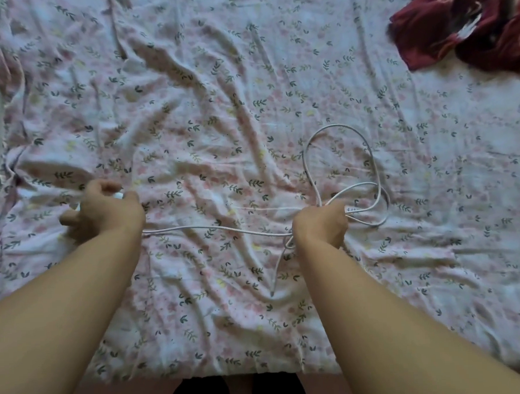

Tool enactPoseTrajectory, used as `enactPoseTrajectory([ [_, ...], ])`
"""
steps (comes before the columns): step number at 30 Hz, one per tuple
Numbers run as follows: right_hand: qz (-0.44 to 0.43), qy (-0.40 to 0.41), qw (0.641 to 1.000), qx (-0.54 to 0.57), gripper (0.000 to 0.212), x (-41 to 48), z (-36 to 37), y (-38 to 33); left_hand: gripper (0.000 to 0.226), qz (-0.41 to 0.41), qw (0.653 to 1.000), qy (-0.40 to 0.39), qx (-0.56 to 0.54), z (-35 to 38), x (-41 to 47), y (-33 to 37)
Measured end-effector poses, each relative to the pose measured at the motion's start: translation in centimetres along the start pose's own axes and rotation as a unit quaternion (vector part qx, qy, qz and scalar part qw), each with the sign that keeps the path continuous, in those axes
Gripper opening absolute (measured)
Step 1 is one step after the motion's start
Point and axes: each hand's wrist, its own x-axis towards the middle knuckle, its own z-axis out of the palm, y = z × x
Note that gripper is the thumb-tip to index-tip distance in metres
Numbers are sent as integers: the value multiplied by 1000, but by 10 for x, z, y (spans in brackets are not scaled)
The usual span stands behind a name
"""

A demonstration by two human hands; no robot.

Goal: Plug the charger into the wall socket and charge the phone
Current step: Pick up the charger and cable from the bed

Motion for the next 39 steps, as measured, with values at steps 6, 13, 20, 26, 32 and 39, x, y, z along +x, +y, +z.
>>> enactPoseTrajectory([
  [6,-53,-20,992,110,26,-18,-19,8,18,63,996,-40,-58,-12,-14,-5],
  [13,-38,-83,960,266,30,-52,-87,20,27,204,956,-139,-157,-52,-80,-2],
  [20,162,-209,825,499,20,-95,-188,38,42,307,872,-243,-295,-129,-164,32],
  [26,204,-158,715,650,27,-155,-332,54,77,262,793,-408,-368,-215,-265,94],
  [32,104,-53,617,778,54,-236,-485,102,47,246,714,-567,-328,-289,-393,135],
  [39,55,52,464,883,27,-320,-600,190,28,219,567,-760,-231,-341,-556,123],
])
